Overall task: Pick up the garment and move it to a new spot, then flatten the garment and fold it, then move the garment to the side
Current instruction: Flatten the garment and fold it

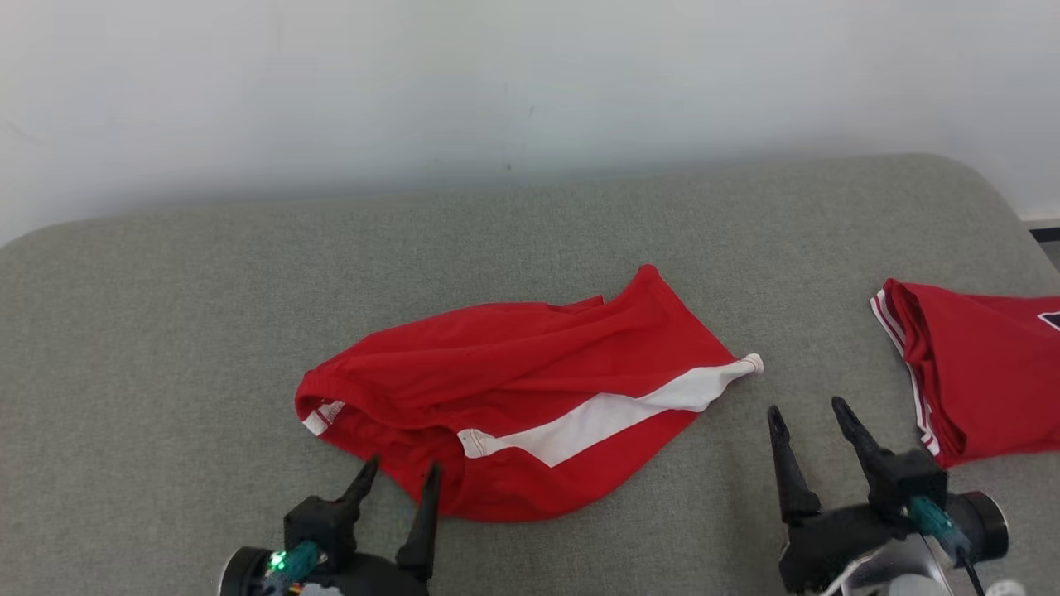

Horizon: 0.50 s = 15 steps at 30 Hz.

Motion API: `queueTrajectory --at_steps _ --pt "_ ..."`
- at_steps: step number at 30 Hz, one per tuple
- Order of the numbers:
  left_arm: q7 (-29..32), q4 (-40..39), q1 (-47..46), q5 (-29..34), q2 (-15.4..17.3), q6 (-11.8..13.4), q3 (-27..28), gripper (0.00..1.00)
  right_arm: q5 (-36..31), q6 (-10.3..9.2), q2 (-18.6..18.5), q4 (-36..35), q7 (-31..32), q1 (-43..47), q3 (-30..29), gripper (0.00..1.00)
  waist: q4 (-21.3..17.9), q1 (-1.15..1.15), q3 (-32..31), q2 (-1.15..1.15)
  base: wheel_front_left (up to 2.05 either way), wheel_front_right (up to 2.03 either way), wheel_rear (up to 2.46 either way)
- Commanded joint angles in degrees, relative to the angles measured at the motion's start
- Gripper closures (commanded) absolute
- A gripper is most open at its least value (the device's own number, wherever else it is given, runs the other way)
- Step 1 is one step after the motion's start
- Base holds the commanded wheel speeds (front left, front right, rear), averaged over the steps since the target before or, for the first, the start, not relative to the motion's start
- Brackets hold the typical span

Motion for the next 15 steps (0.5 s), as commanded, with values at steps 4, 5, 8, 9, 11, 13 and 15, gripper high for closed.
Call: queueTrajectory --at_steps 4,5,8,9,11,13,15 --pt "2.9 3.4 -4.7 -1.7 0.0 -0.2 -2.8 0.00 1.5 -0.16 -1.8 6.0 5.2 -6.3 0.9 0.00 -1.5 -0.01 2.6 0.00 0.00 0.00 0.00" --pt "3.4 4.1 -5.5 -2.0 0.0 -0.3 -3.5 0.00 2.1 -0.16 -2.3 7.8 6.7 -7.7 1.1 0.00 -1.6 -0.01 3.0 0.00 0.00 0.00 0.00" --pt "4.7 5.7 -7.6 -3.5 0.0 -0.2 -5.1 0.00 3.2 -0.16 -3.7 12.0 9.4 -11.9 1.8 0.00 -1.6 -0.01 4.0 0.00 0.00 0.00 0.00" --pt "5.0 6.1 -8.1 -4.4 0.0 0.1 -5.6 0.00 3.6 -0.16 -4.2 13.4 9.9 -13.0 2.1 0.00 -1.5 -0.01 4.3 0.00 0.00 0.00 0.00" --pt "5.3 6.6 -9.0 -5.4 0.0 0.5 -6.7 0.00 4.1 -0.16 -5.0 15.5 9.9 -15.0 2.6 0.00 -1.3 -0.01 4.6 0.00 0.00 0.00 0.00" --pt "5.7 7.4 -9.7 -6.6 0.0 0.9 -7.5 0.00 4.6 -0.16 -5.5 17.6 9.7 -16.8 3.2 0.00 -1.1 -0.01 5.0 0.00 0.00 0.00 0.00" --pt "5.8 7.7 -10.7 -7.1 0.0 1.3 -8.4 0.00 5.1 -0.16 -5.9 19.7 9.5 -18.6 3.7 0.00 -0.9 -0.01 5.4 0.00 0.00 0.00 0.00"
